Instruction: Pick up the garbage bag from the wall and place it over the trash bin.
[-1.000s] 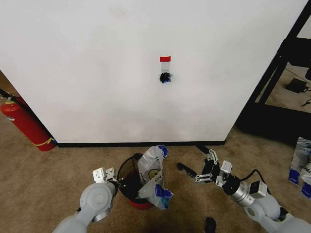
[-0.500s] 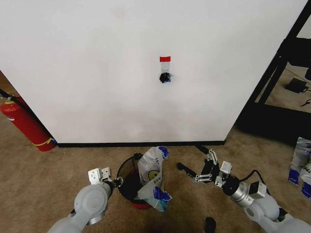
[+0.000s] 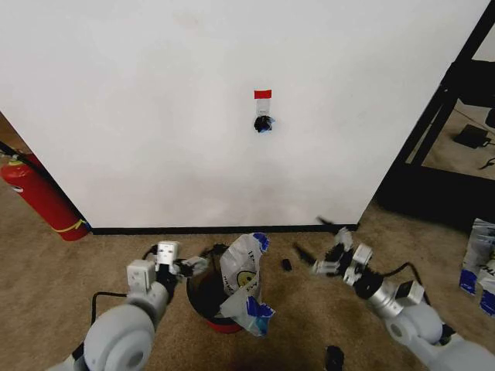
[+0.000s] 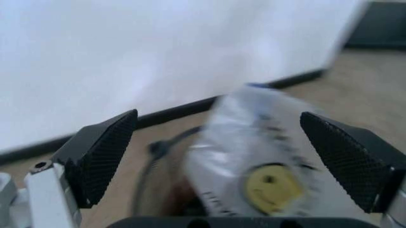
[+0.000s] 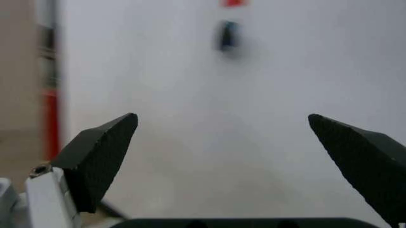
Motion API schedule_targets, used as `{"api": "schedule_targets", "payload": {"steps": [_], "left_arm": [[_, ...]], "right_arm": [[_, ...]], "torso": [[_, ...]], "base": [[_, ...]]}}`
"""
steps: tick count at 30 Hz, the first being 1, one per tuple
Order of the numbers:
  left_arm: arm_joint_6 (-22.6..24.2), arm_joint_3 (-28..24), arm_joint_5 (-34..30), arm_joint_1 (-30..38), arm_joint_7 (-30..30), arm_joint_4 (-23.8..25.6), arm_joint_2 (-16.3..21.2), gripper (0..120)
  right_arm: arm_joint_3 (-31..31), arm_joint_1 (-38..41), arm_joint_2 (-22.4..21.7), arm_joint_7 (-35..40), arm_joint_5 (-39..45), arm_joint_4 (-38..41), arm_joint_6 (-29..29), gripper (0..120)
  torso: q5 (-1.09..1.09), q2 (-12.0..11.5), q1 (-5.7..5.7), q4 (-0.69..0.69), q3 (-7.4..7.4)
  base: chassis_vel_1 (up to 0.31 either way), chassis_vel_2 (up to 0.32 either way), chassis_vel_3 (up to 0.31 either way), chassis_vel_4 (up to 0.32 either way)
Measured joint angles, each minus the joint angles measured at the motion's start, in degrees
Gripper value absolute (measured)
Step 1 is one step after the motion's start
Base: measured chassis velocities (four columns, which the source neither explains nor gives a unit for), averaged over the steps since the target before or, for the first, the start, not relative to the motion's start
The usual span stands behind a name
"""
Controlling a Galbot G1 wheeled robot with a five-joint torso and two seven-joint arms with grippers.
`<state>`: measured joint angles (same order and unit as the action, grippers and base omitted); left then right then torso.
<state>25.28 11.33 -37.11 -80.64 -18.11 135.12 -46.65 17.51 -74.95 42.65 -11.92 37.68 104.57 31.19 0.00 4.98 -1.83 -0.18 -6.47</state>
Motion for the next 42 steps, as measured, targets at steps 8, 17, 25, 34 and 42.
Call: {"api": "schedule_targets", "payload": {"steps": [8,17,25,34,42], "left_arm": [[1.68,-11.8,-2.81,11.35,6.09,-2.54,0.87,100],[9.1,-20.31,-17.89,25.29,-4.72,-6.08,-0.47,100],[13.91,-26.49,-31.85,31.9,-17.74,-9.85,-4.1,81],[15.77,-27.2,-31.12,32.32,-21.51,-11.88,-3.64,48],[16.94,-24.81,-35.36,30.3,-22.77,-10.3,-3.11,18]], "right_arm": [[0.51,-2.88,0.8,11.17,-5.34,0.66,-2.65,100],[-2.6,-2.56,2.58,11.22,-7.77,-1.03,-2.01,100],[-4.09,-2.42,3.14,11.28,-8.96,-2.05,-1.61,100],[-4.76,-2.3,3.57,11.2,-9.21,-2.11,-1.52,100],[-6.07,-0.65,4.58,11.12,-9.47,-3.05,-0.87,100]], "torso": [[0.0,0.0,0.0,-0.01,0.0],[0.01,0.0,-0.01,0.0,-0.01],[0.0,0.0,-0.01,-0.01,-0.01],[-0.01,0.0,-0.01,0.0,0.0],[0.0,0.0,-0.01,0.0,0.0]], "base": [[0.0,0.0,0.0,0.0],[0.0,0.0,0.0,0.0],[0.0,0.0,0.0,0.0],[0.0,0.0,0.0,0.0],[0.0,0.0,0.0,0.0]]}}
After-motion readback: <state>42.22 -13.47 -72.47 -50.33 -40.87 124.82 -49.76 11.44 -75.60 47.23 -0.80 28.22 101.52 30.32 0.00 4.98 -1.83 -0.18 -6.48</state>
